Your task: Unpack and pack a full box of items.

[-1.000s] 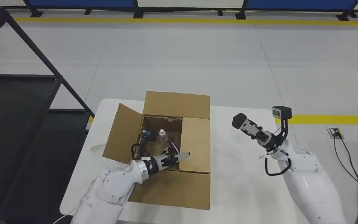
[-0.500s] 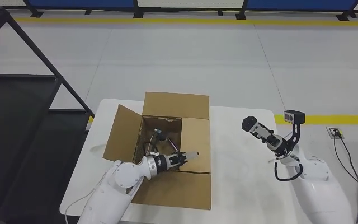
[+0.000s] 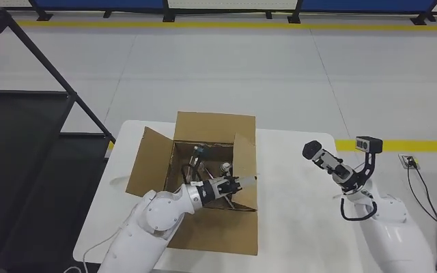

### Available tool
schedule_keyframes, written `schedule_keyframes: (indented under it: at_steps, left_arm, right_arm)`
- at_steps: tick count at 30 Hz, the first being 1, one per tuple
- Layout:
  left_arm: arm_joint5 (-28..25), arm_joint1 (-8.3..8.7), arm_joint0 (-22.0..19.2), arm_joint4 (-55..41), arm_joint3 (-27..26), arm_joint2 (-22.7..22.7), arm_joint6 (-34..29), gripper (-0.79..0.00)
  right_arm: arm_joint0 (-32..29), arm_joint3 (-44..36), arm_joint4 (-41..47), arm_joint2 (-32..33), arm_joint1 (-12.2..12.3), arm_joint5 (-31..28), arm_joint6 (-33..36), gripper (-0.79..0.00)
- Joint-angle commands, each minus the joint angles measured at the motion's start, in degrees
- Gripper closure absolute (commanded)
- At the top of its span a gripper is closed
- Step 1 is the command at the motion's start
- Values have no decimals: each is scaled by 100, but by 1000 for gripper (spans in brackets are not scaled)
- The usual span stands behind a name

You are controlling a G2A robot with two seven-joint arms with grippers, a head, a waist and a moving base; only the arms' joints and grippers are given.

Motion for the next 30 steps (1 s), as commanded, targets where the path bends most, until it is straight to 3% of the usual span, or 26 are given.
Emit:
schedule_keyframes:
  at_steps: [1,8,16,24,30]
  left_arm:
    - [19,-68,-157,242,10,226,286,-785]
    - [12,-369,-770,239,507,1009,599,-785]
    - [186,-861,-1609,112,1749,1915,627,-785]
    - [310,-1234,-2024,-175,2623,2311,372,-785]
    - [194,-1377,-2112,-176,2900,2381,267,-785]
  right_arm:
    - [-84,11,93,128,28,-98,-39,-785]
    - [-546,-82,328,696,152,-381,-223,-785]
    - [-1304,-251,597,1441,294,-585,-453,-785]
    - [-1631,-390,683,1695,350,-582,-481,-785]
    - [-1648,-361,620,1663,350,-368,-651,-785]
